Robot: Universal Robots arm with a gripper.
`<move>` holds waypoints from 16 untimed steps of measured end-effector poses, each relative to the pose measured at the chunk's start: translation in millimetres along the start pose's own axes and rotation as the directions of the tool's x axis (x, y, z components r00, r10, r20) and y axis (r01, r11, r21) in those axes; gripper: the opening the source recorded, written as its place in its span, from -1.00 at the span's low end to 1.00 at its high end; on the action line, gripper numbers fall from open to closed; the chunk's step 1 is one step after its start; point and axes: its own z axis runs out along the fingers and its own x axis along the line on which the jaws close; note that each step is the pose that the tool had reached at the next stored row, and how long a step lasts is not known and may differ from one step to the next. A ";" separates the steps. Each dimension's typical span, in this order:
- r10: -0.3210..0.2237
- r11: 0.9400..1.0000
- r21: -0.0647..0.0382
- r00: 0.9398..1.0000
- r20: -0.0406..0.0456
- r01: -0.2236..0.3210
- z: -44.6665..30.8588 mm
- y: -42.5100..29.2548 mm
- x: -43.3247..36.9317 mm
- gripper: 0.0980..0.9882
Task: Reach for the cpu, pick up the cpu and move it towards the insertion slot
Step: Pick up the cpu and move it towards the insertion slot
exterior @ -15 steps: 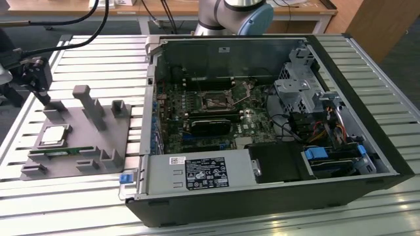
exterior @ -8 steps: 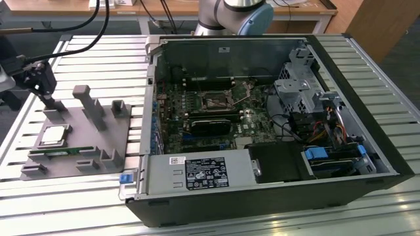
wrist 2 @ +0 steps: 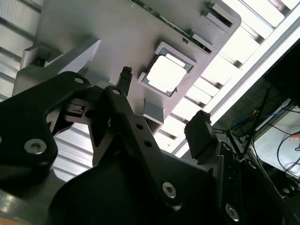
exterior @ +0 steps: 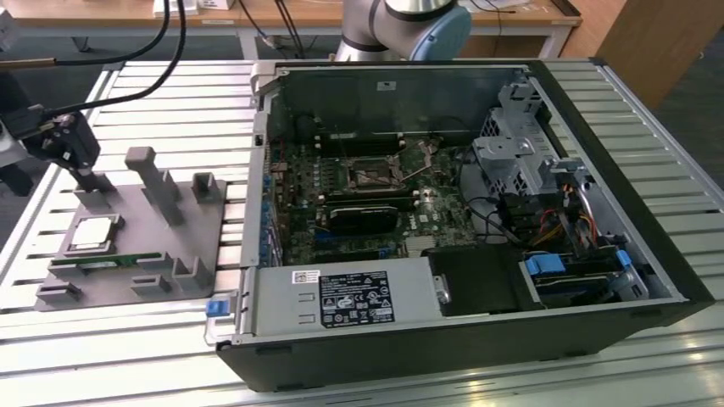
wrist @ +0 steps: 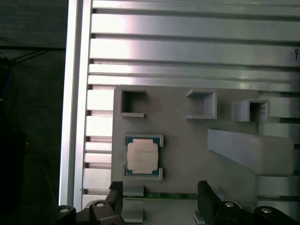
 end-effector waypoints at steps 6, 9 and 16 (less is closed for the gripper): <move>0.000 1.000 0.000 1.000 0.000 0.000 7.2 -0.3 2.1 0.47; 0.000 1.000 0.000 1.000 0.000 0.000 11.4 -0.4 2.7 0.47; 0.000 1.000 0.000 1.000 0.000 0.000 20.5 -0.9 4.2 0.47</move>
